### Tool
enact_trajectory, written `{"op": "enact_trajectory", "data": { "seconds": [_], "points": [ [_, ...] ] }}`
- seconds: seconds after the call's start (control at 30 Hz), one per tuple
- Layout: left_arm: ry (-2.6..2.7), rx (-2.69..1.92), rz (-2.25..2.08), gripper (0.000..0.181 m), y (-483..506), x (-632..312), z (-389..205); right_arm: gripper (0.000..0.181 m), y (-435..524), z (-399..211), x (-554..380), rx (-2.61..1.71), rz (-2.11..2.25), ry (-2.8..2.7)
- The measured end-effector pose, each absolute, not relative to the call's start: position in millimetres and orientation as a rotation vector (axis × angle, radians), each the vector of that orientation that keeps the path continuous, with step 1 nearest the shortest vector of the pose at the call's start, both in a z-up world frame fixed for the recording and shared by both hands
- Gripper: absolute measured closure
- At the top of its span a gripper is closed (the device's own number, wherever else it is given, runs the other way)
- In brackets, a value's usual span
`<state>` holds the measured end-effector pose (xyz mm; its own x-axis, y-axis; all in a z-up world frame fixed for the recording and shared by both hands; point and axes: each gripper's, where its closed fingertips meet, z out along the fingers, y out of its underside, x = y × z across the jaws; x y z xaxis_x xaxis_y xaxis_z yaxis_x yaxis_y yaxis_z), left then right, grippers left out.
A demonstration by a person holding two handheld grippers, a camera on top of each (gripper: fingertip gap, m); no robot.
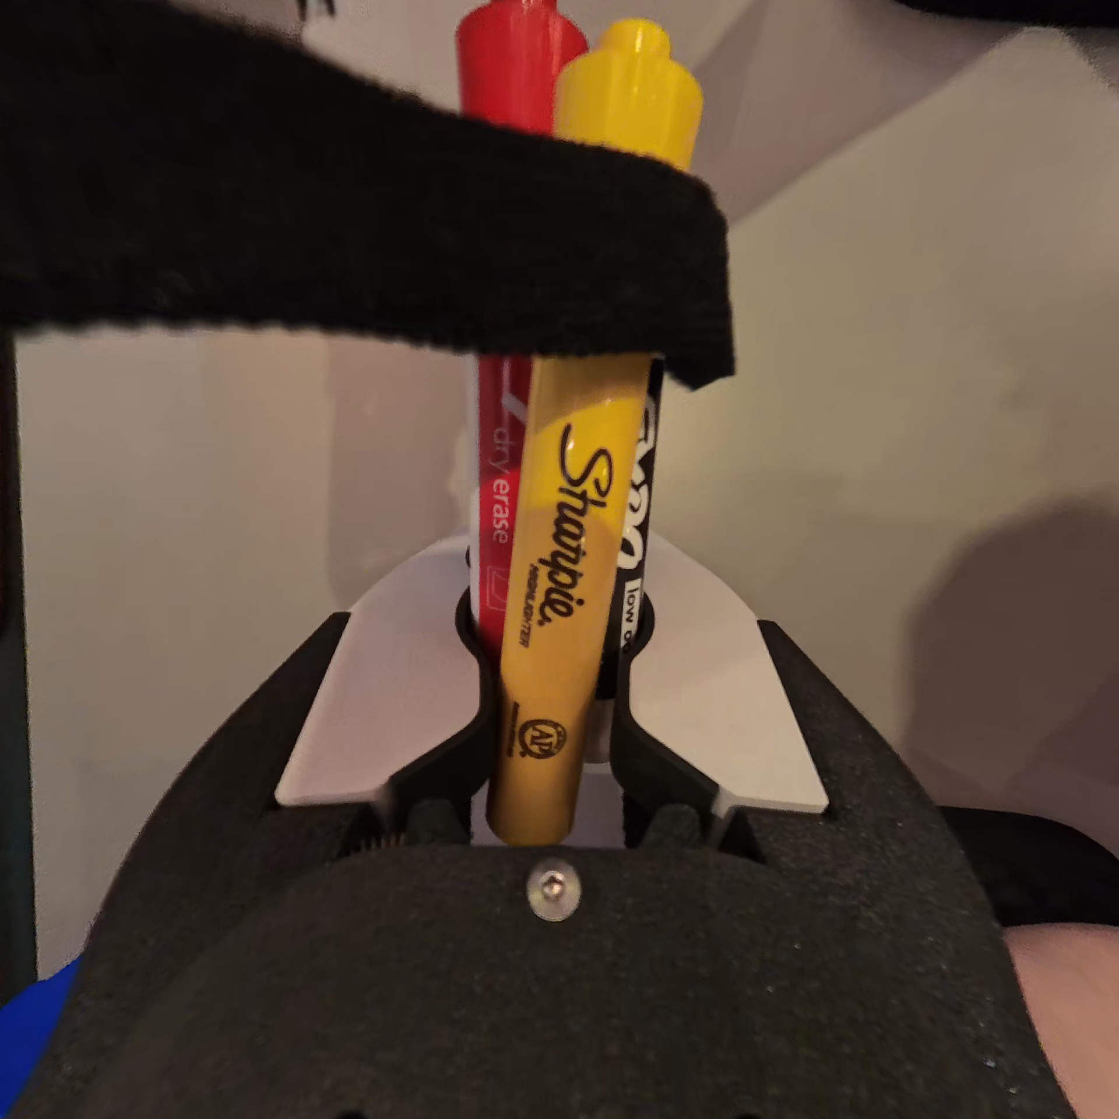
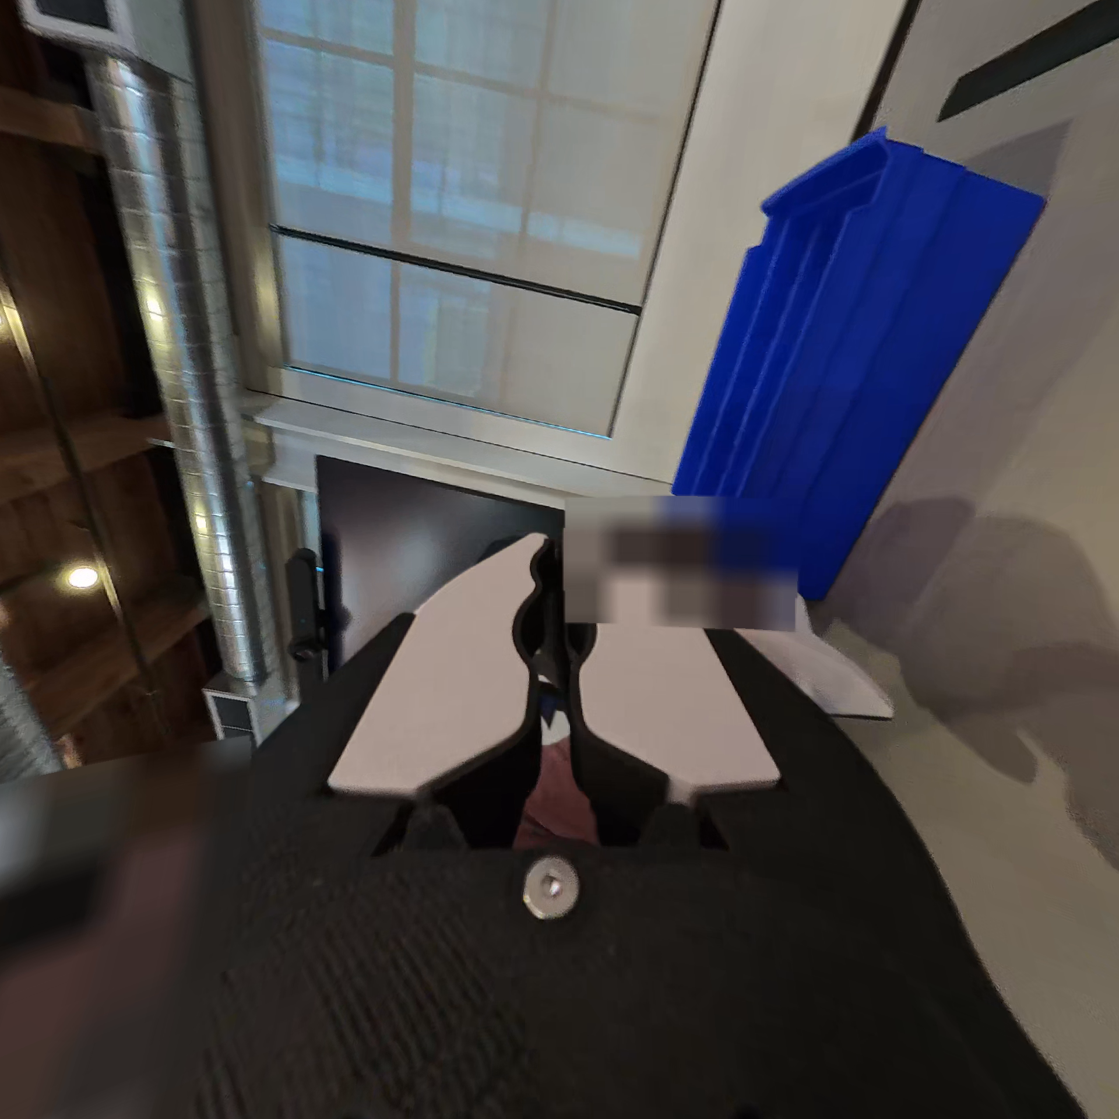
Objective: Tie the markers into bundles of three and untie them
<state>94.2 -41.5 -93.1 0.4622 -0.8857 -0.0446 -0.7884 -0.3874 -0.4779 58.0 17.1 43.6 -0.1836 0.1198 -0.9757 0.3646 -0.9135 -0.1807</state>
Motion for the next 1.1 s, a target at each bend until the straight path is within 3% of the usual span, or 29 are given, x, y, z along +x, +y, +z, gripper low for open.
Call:
{"op": "enact_trajectory", "data": {
  "seconds": [0.67, 1.1],
  "points": [
    [1.202, -2.305, -0.304, 0.138, -23, 96, -80, 0.178, 22, 36, 21, 2.291, -1.982, 0.635],
    [1.222, -2.305, -0.377, 0.138, -31, 105, -79, 0.162, 31, 33, 22, 2.344, -1.871, 1.03]
  ]
}}
